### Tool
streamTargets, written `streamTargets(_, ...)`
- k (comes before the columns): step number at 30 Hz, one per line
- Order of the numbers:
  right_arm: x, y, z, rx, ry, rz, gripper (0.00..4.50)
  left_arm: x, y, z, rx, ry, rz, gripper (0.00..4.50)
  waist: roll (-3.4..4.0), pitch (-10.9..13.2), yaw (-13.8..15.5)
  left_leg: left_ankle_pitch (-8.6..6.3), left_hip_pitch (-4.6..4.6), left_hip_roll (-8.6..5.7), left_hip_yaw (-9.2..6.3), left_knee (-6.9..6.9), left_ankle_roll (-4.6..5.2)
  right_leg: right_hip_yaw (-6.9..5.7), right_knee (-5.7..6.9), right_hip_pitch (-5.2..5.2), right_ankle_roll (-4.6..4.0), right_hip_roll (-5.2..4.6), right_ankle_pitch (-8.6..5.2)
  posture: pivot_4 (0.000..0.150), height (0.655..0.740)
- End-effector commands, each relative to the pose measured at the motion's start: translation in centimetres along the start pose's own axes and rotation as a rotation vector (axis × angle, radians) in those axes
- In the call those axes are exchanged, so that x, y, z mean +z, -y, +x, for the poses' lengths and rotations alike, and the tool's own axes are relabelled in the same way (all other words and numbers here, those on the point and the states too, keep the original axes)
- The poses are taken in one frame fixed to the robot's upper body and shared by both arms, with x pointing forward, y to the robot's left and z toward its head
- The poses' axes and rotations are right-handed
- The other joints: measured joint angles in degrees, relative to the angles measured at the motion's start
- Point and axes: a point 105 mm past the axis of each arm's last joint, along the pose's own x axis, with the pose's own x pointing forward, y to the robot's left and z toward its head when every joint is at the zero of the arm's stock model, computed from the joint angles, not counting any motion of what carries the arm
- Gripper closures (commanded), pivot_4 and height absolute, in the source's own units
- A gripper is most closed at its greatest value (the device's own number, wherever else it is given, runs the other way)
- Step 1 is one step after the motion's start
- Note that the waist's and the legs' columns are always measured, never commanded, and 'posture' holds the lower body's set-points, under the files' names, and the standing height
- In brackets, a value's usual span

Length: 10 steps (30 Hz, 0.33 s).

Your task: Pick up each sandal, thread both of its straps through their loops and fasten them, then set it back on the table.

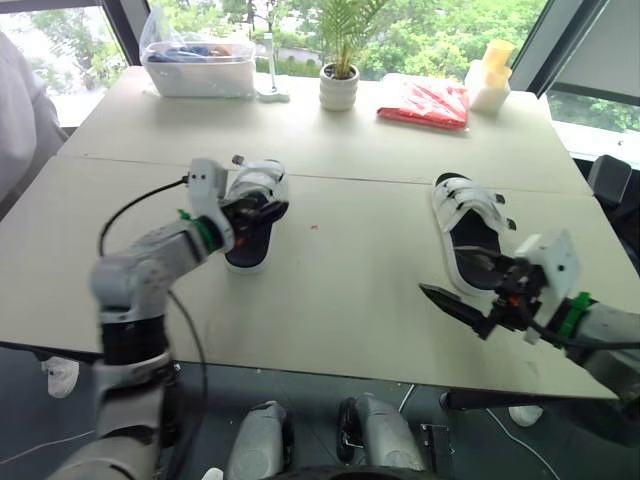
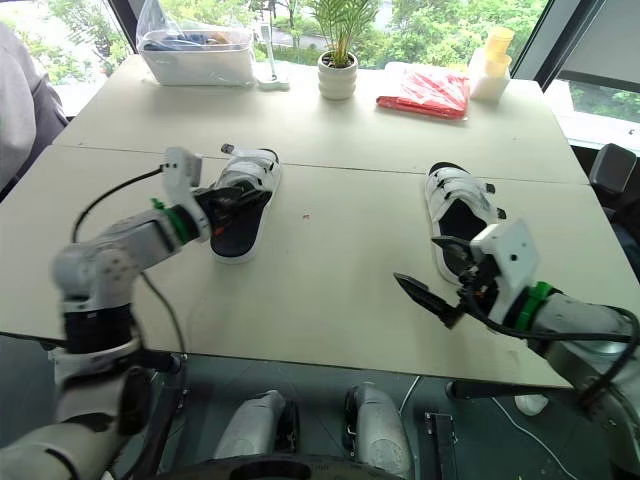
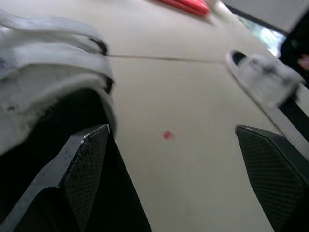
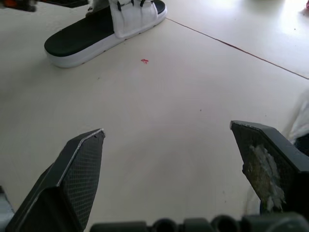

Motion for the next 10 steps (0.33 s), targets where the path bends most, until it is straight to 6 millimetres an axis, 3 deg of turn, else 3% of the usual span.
streamTargets(1,1.3,2.7,-4.3,-0.011,0.0,-0.009,0.0,2.4,-0.6,-5.8,-0.12,-0.042,0.169,0.06,0.04,0.1,0.0,0.0,0.0,0.0,0.0,0.0,0.0,0.0,-0.01,0.0,-0.01,0.01,0.0,0.15,0.7288)
streamTargets(4,2.2,5.9,-8.1,-0.066,-0.003,0.035,0.0,4.1,-3.0,-10.4,-0.091,-0.115,0.216,0.06,0.14,0.1,0.0,-0.01,0.0,0.0,0.03,0.01,0.02,0.01,-0.03,0.0,-0.01,0.07,-0.02,0.15,0.7288)
streamTargets(7,3.3,8.6,-10.6,-0.122,0.04,0.085,0.0,5.7,-4.8,-12.6,-0.033,-0.105,0.256,0.06,0.29,0.1,0.1,-0.06,0.04,-0.01,0.12,-0.05,0.1,0.09,-0.09,-0.01,0.0,0.05,-0.02,0.15,0.7288)
streamTargets(10,3.8,10.0,-11.9,-0.145,0.076,0.117,0.0,6.8,-5.8,-13.4,0.017,-0.074,0.314,0.06,0.38,0.1,0.1,-0.08,0.01,-0.02,0.14,-0.06,0.13,0.11,-0.08,-0.04,0.0,0.0,-0.02,0.15,0.7288)
